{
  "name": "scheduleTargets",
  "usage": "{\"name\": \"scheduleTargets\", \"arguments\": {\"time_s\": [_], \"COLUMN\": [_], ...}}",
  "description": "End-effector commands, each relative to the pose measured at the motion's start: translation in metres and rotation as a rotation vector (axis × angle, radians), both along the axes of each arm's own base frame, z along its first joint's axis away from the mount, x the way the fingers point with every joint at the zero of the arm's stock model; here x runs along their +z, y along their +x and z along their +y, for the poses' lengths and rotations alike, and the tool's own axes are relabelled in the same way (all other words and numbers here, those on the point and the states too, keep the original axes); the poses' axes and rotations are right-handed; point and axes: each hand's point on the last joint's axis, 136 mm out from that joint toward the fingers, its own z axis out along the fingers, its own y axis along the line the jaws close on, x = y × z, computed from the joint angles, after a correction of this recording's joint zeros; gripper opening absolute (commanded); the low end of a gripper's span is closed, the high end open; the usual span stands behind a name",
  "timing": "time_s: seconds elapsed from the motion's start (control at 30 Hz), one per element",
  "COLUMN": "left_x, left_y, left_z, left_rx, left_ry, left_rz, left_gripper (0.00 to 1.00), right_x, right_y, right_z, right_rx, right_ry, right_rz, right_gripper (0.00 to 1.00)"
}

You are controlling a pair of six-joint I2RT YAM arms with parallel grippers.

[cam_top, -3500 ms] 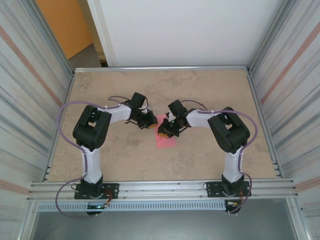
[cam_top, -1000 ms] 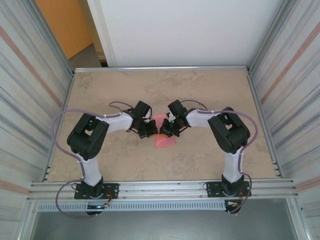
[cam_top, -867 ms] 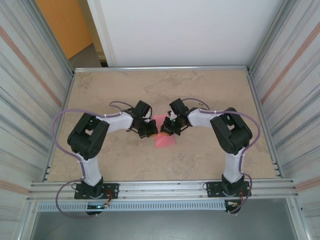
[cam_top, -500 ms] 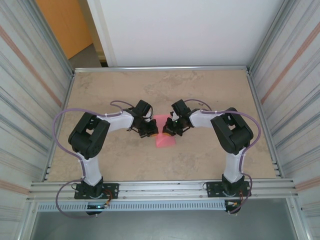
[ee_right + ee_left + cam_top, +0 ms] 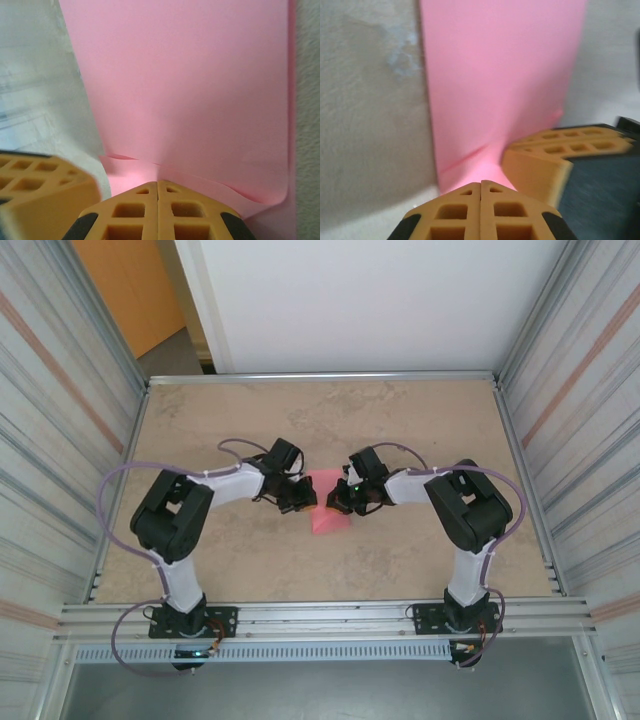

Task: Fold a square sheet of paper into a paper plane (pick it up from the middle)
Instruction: Fold the triangle a second time at the center of the table.

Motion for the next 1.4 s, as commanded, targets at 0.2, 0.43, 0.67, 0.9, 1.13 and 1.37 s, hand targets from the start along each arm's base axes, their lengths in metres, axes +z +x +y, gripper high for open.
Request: {"name": "scheduleTargets", "arguments": {"time_s": [0.2, 0.43, 0.67, 0.9, 1.13, 1.37], "left_x": [0.014, 0.0, -0.007, -0.011, -0.02, -0.027], "left_y": [-0.034, -0.043, -0.043, -0.043, -0.044, -0.048], "left_z": [-0.021, -0.028, -0.03, -0.033, -0.028, -0.022], "left_rx": [-0.026, -0.043, -0.066, -0.092, -0.107, -0.12], "left_ry": [-0.1, -0.084, -0.055, -0.027, 0.027, 0.069], "left_rz": [-0.018, 0.017, 0.035, 0.033, 0.048, 0.063], "left_gripper": [0.08, 0.08, 0.08, 0.08, 0.06, 0.04], "right_x": [-0.08, -0.079, -0.079, -0.08, -0.081, -0.083], "right_y": [-0.041, -0.04, -0.041, -0.041, -0.041, -0.042], "right_z": [-0.058, -0.058, -0.057, -0.056, -0.058, -0.058], "right_rx": [-0.083, -0.088, -0.088, -0.088, -0.091, -0.093], "right_ry": [-0.285, -0.281, -0.28, -0.275, -0.277, -0.277], "right_rz": [0.183, 0.188, 0.195, 0.204, 0.208, 0.216], "right_gripper": [0.0, 0.0, 0.0, 0.0, 0.0, 0.0]}}
